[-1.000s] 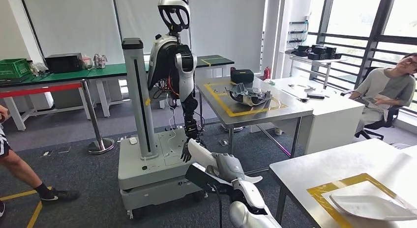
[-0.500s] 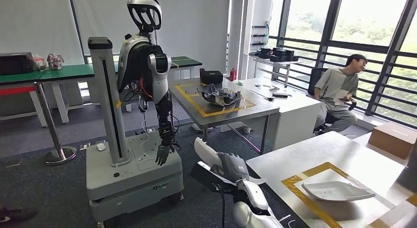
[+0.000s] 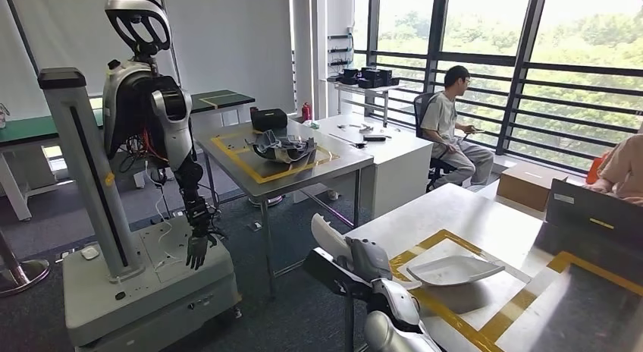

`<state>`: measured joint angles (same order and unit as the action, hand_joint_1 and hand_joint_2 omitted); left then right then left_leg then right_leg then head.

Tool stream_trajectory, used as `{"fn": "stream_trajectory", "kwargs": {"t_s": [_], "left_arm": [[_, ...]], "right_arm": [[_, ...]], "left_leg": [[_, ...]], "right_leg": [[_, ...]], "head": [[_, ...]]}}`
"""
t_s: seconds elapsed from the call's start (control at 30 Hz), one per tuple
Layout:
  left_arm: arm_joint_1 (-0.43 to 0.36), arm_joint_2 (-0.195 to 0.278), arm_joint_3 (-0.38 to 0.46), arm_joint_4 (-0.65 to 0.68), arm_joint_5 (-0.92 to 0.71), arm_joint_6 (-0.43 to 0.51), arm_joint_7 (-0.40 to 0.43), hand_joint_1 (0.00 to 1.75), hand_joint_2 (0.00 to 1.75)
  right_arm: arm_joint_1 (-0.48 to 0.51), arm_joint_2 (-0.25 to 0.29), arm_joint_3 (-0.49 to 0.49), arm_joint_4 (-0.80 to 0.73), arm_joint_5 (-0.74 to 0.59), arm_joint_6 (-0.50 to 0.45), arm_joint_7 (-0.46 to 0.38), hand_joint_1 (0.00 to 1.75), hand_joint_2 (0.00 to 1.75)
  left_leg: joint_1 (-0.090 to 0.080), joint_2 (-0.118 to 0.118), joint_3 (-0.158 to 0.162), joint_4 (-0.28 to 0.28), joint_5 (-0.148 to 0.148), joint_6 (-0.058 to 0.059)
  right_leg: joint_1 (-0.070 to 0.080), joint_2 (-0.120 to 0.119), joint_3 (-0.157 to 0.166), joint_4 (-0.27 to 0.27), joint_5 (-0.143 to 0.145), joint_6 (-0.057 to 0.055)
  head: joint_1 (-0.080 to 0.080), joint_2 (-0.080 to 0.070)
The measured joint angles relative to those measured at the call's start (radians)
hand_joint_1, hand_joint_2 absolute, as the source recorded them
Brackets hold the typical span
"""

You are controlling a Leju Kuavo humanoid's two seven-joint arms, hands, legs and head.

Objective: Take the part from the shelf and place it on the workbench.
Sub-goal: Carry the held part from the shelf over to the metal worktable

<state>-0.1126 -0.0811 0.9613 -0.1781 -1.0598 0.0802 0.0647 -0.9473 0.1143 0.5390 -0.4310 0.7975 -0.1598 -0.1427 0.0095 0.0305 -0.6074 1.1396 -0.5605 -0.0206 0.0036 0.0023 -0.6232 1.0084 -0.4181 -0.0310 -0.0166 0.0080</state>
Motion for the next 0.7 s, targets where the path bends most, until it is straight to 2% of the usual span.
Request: {"fn": "stream_trajectory", "kwargs": {"t_s": [0.03,0.07,0.1,0.13,0.17,0.2,0.23,0.27,0.3,0.33,0.37,0.4,0.43,0.47,0.5,0.53,0.57,0.6,0.63,0.67,0.7], "left_arm": [[0.0,-0.001,0.0,0.0,-0.002,0.0,0.005,0.0,1.75],[0.001,-0.001,0.0,0.001,-0.004,0.0,0.009,0.0,1.75],[0.001,-0.001,0.0,0.001,-0.007,0.0,0.014,0.0,1.75],[0.001,-0.001,0.0,0.0,-0.01,0.0,0.018,0.0,1.75],[0.0,-0.001,0.0,0.0,-0.013,0.0,0.022,0.0,1.75],[0.0,-0.001,0.0,0.0,-0.014,0.0,0.024,0.0,1.75],[-0.001,-0.001,0.0,0.0,-0.015,0.0,0.026,0.0,1.75],[-0.001,-0.001,0.0,0.001,-0.015,0.0,0.027,0.0,1.75],[-0.002,-0.001,0.0,0.001,-0.015,0.0,0.027,0.0,1.75],[-0.003,-0.001,0.0,0.001,-0.015,0.0,0.028,0.0,1.75],[-0.004,-0.001,0.0,0.001,-0.015,0.0,0.028,0.0,1.75],[-0.005,-0.001,0.0,0.001,-0.014,0.0,0.029,0.0,1.75],[-0.007,-0.002,0.0,0.001,-0.014,0.0,0.029,0.0,1.75],[-0.008,-0.002,0.0,0.0,-0.015,0.0,0.029,0.0,1.75],[-0.009,-0.002,0.0,0.0,-0.016,0.0,0.03,0.0,1.75],[-0.009,-0.001,0.0,0.0,-0.017,0.0,0.03,0.0,1.75],[-0.008,0.0,0.0,0.0,-0.019,0.0,0.031,0.0,1.75],[-0.009,0.0,0.0,0.0,-0.02,-0.001,0.031,0.0,1.75],[-0.01,0.001,0.0,0.0,-0.021,-0.001,0.031,0.0,1.75],[-0.012,0.001,0.0,0.0,-0.023,-0.002,0.031,0.0,1.75],[-0.013,0.001,0.0,0.0,-0.025,-0.003,0.031,0.0,1.75]], "right_arm": [[0.0,0.0,-0.001,0.0,0.001,-0.001,0.002,1.75,1.75],[0.002,-0.001,-0.003,0.001,0.001,-0.001,0.003,1.75,1.75],[0.005,-0.003,-0.004,0.003,0.0,-0.002,0.004,1.75,1.75],[0.007,-0.006,-0.006,0.004,0.001,-0.004,0.004,1.75,1.75],[0.009,-0.008,-0.008,0.004,0.001,-0.006,0.001,1.75,1.75],[0.01,-0.01,-0.011,0.004,0.002,-0.008,-0.002,1.75,1.75],[0.01,-0.012,-0.014,0.004,0.002,-0.01,-0.004,1.75,1.75],[0.009,-0.014,-0.017,0.004,0.003,-0.011,-0.006,1.75,1.75],[0.009,-0.015,-0.018,0.004,0.003,-0.011,-0.007,1.75,1.75],[0.01,-0.017,-0.019,0.004,0.004,-0.012,-0.007,1.75,1.75],[0.012,-0.02,-0.019,0.004,0.004,-0.012,-0.007,1.75,1.75],[0.014,-0.024,-0.02,0.004,0.004,-0.012,-0.007,1.75,1.75],[0.016,-0.029,-0.021,0.004,0.004,-0.012,-0.007,1.75,1.75],[0.016,-0.033,-0.022,0.004,0.004,-0.012,-0.007,1.75,1.75],[0.016,-0.035,-0.022,0.004,0.005,-0.012,-0.007,1.75,1.75],[0.017,-0.035,-0.022,0.004,0.005,-0.012,-0.007,1.75,1.75],[0.019,-0.036,-0.023,0.004,0.006,-0.012,-0.007,1.75,1.75],[0.023,-0.038,-0.023,0.004,0.006,-0.012,-0.007,1.75,1.75],[0.026,-0.041,-0.023,0.004,0.006,-0.012,-0.007,1.75,1.75],[0.028,-0.045,-0.024,0.004,0.006,-0.012,-0.007,1.75,1.75],[0.028,-0.049,-0.026,0.004,0.006,-0.012,-0.007,1.75,1.75]], "left_leg": [[0.001,-0.018,-0.034,0.069,-0.029,-0.002],[0.001,-0.024,-0.067,0.131,-0.049,-0.004],[0.001,-0.026,-0.091,0.169,-0.053,-0.004],[0.001,-0.027,-0.096,0.167,-0.036,-0.004],[0.002,-0.032,-0.082,0.126,0.0,-0.003],[0.004,-0.045,-0.054,0.056,0.042,-0.002],[0.006,-0.07,-0.024,-0.013,0.071,-0.002],[0.008,-0.092,0.0,-0.064,0.088,-0.002],[0.009,-0.109,0.013,-0.092,0.092,-0.001],[0.008,-0.114,0.017,-0.098,0.087,0.001],[0.008,-0.104,0.018,-0.1,0.089,0.007],[0.007,-0.091,0.02,-0.103,0.092,0.014],[0.008,-0.079,0.021,-0.107,0.094,0.023],[0.009,-0.065,0.023,-0.111,0.097,0.032],[0.008,-0.052,0.023,-0.113,0.098,0.038],[0.006,-0.039,0.023,-0.114,0.097,0.042],[0.004,-0.025,0.023,-0.113,0.096,0.044],[0.003,-0.011,0.022,-0.113,0.095,0.044],[0.002,0.002,0.022,-0.113,0.095,0.045],[0.002,0.014,0.023,-0.112,0.094,0.044],[0.001,0.026,0.024,-0.112,0.093,0.043]], "right_leg": [[-0.002,0.011,0.0,0.0,0.0,-0.002],[-0.002,0.023,0.0,0.001,0.0,-0.002],[-0.002,0.037,0.001,0.001,-0.001,-0.002],[-0.003,0.05,0.001,0.003,-0.001,-0.002],[-0.004,0.063,0.001,0.005,-0.002,-0.001],[-0.006,0.077,0.001,0.008,-0.003,0.002],[-0.007,0.089,-0.001,0.012,-0.005,0.007],[-0.008,0.102,-0.005,0.016,-0.005,0.013],[-0.01,0.114,-0.01,0.018,-0.004,0.02],[-0.012,0.125,-0.014,0.017,-0.001,0.028],[-0.014,0.138,-0.018,0.014,0.003,0.036],[-0.014,0.135,-0.021,0.015,0.004,0.041],[-0.012,0.114,-0.028,0.026,-0.003,0.045],[-0.009,0.083,-0.045,0.058,-0.021,0.048],[-0.008,0.047,-0.071,0.112,-0.05,0.048],[-0.007,0.023,-0.106,0.182,-0.082,0.05],[-0.007,0.012,-0.14,0.251,-0.109,0.052],[-0.008,0.009,-0.162,0.297,-0.121,0.052],[-0.009,0.007,-0.167,0.308,-0.117,0.052],[-0.009,0.003,-0.148,0.274,-0.095,0.051],[-0.007,-0.007,-0.11,0.206,-0.063,0.048]], "head": [[0.0,0.0],[0.0,0.0],[0.0,0.0],[0.0,0.0],[0.0,0.0],[0.0,0.0],[-0.001,0.0],[-0.001,0.0],[-0.001,0.0],[-0.001,0.0],[-0.001,0.0],[-0.001,0.0],[0.0,0.0],[0.001,0.0],[0.001,0.0],[0.002,0.0],[0.002,0.0],[0.002,0.0],[0.002,0.0],[0.002,0.0],[0.002,0.0]]}}
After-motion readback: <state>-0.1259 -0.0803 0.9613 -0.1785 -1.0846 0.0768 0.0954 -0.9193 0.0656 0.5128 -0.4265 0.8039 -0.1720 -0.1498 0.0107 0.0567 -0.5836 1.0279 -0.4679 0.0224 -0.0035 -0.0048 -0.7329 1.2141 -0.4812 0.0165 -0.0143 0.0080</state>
